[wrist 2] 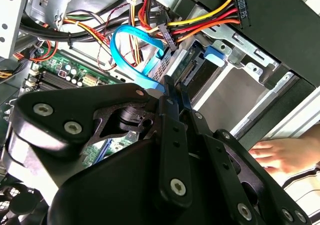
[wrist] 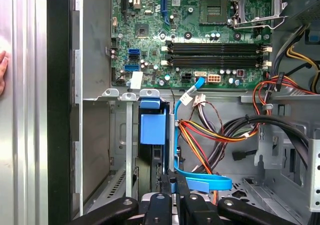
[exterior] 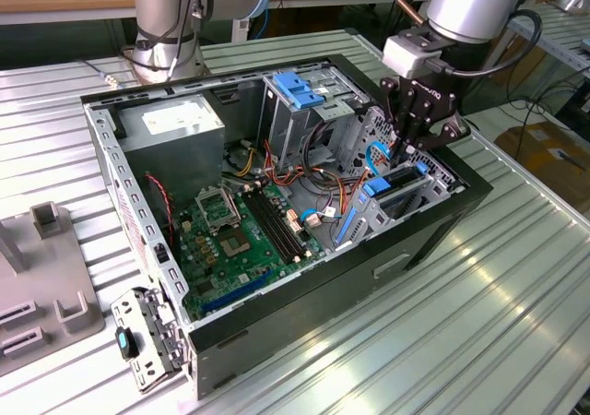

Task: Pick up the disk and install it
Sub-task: 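Insert the first disk wire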

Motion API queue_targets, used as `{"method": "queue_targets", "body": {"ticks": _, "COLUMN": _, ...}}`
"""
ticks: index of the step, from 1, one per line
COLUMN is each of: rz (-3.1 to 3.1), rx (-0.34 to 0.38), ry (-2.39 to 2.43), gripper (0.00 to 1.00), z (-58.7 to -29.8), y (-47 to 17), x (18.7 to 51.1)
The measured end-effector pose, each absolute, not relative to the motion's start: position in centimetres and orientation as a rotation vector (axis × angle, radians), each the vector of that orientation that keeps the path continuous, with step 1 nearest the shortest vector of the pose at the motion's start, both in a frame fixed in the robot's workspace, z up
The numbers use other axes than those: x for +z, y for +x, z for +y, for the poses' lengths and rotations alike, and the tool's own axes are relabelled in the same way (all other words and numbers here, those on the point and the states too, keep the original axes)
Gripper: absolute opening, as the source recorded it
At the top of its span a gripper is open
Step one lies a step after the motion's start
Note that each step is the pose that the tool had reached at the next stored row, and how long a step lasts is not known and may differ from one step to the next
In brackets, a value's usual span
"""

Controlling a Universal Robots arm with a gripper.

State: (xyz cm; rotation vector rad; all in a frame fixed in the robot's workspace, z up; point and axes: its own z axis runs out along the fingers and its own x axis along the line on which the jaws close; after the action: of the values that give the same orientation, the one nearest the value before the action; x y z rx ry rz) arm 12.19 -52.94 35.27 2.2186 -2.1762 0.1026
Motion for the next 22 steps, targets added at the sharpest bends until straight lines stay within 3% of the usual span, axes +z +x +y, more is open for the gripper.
{"method": "queue_targets", "body": {"ticks": 22, "rz": -2.176, "rx": 0.103, "ry": 2.219, "gripper": 0.16, "z": -53.78, "y": 11.87, "x": 35.13}}
